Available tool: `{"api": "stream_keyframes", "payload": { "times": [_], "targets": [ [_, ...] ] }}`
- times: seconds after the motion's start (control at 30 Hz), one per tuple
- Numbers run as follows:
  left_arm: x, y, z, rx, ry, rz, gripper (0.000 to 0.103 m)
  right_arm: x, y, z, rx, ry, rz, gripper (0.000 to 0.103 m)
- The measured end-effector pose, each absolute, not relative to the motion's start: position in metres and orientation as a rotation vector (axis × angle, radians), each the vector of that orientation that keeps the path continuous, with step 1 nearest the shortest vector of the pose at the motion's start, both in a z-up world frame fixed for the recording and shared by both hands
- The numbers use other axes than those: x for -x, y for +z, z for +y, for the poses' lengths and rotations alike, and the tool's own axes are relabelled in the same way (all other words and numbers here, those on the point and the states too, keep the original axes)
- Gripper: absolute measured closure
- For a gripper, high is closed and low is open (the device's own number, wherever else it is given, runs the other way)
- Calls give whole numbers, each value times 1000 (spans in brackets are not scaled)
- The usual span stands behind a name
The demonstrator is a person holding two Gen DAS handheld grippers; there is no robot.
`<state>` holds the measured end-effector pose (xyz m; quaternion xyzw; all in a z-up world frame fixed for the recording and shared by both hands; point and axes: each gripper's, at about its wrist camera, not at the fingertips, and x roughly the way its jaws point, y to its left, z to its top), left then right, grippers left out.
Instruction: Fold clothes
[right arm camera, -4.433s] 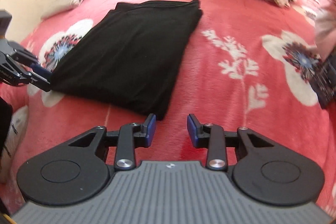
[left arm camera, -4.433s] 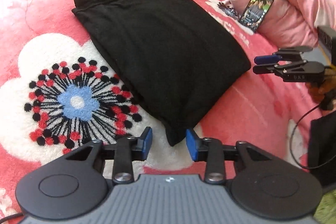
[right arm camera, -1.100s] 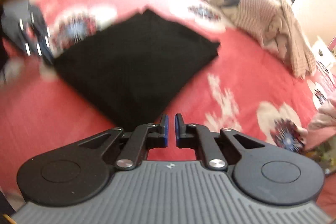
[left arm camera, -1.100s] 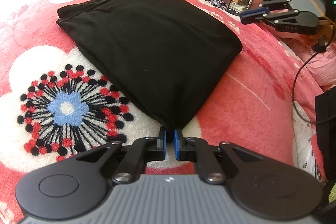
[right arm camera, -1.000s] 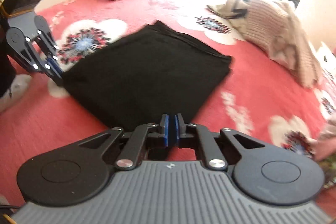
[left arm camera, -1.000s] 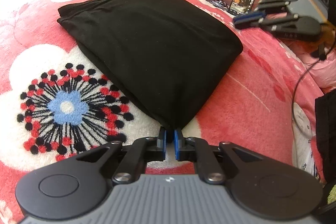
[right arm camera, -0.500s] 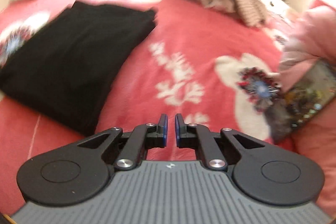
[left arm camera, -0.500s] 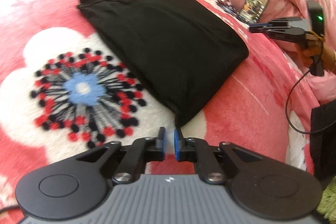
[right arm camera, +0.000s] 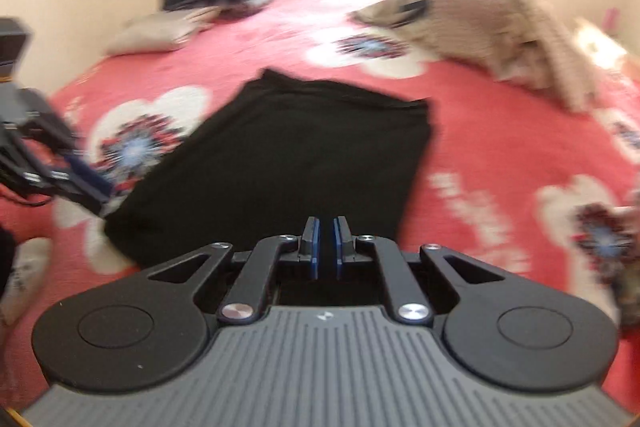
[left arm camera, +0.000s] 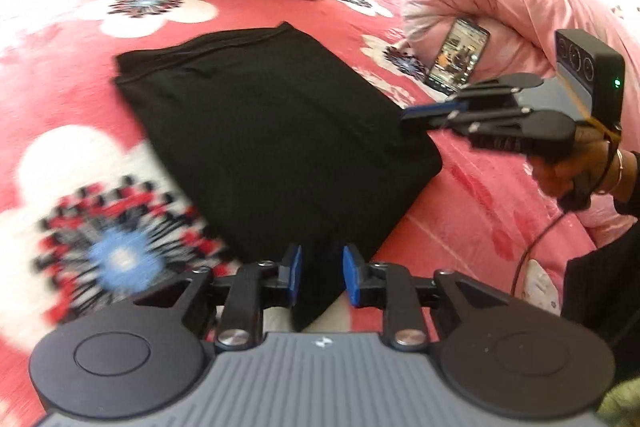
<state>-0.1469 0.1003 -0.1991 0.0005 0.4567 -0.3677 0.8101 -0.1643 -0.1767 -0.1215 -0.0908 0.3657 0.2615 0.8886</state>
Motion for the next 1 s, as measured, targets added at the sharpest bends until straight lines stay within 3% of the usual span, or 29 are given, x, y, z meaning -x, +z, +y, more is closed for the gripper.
{"api": "stream_keyframes", "payload": {
  "times": [0.07, 0.1, 0.17, 0.23, 0.4, 0.5, 0.57, 0.6, 0.67, 0.73, 0.8, 1.0],
  "targets": [
    [142, -214, 100, 3, -747, 1012, 84, 164, -131, -173, 188, 553, 799, 98],
    [141, -218, 106, 30, -734, 1022, 91, 162, -139, -176, 204, 522, 824, 98],
    [137, -214, 119, 85, -703, 1043, 91, 156, -155, -189, 251, 424, 874, 99],
    [136, -204, 127, 77, -657, 1020, 75, 155, -152, -202, 275, 361, 870, 97],
    [119, -187, 123, 104, -693, 934, 72, 151, -126, -205, 273, 387, 790, 96],
    [102, -207, 105, 60, -713, 942, 72, 144, -125, -181, 233, 518, 771, 96],
    [95, -224, 102, 8, -659, 967, 79, 138, -134, -169, 210, 577, 797, 97],
    [91, -228, 106, 16, -632, 973, 90, 134, -140, -167, 212, 582, 817, 98],
    [86, -225, 126, 106, -578, 986, 92, 125, -152, -173, 246, 522, 858, 99],
    [86, -216, 140, 103, -493, 965, 71, 119, -150, -195, 189, 477, 869, 100],
    [85, -205, 147, 133, -503, 932, 71, 117, -142, -207, 217, 420, 850, 94],
    [76, -199, 103, 92, -680, 890, 70, 101, -134, -193, 139, 559, 797, 94]
  ]
}}
